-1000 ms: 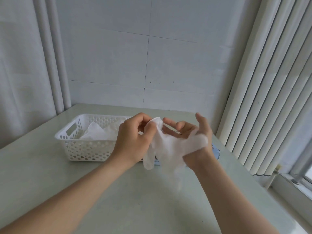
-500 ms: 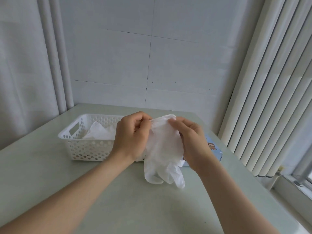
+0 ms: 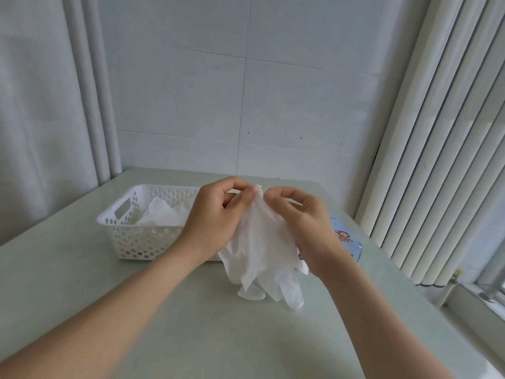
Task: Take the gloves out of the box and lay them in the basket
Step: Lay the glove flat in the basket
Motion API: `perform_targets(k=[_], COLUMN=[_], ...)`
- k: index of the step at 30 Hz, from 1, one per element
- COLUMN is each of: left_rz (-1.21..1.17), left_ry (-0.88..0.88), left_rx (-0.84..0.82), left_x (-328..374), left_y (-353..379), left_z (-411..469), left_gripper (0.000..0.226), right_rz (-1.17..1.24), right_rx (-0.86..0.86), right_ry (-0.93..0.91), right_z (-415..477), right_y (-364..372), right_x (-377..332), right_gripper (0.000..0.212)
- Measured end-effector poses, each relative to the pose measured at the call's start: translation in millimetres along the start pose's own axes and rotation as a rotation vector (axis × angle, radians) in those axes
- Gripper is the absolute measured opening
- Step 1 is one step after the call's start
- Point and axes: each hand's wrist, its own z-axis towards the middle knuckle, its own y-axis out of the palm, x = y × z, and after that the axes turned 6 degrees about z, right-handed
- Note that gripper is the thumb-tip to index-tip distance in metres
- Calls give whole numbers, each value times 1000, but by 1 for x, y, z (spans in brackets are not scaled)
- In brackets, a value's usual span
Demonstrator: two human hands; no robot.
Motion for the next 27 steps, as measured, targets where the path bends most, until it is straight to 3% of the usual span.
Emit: perform_targets(k=[4, 10, 15, 19, 23, 27], left_rz=[37, 55, 121, 265, 312, 281], left_ry=[-23, -6, -48, -77, -99, -102], left_rx=[145, 246, 286, 315, 298, 275], left_x=[-7, -17, -25, -30, -28, -26], left_y=[-4, -15, -24, -40, -50, -57], left_z=[8, 18, 23, 28, 28, 31], left_gripper=[18, 18, 22, 21, 22, 21], right_rz=[-195, -126, -184, -123, -30, -182], right_rx=[-126, -76, -142, 32, 235, 381], right_ry=[97, 55, 190, 167, 25, -124], right_z=[3, 6, 4, 8, 12, 30], right_y=[-8, -8, -15, -11, 12, 32], right_x=[4, 6, 4, 13, 20, 20], right_gripper=[10, 55, 26, 21, 19, 17])
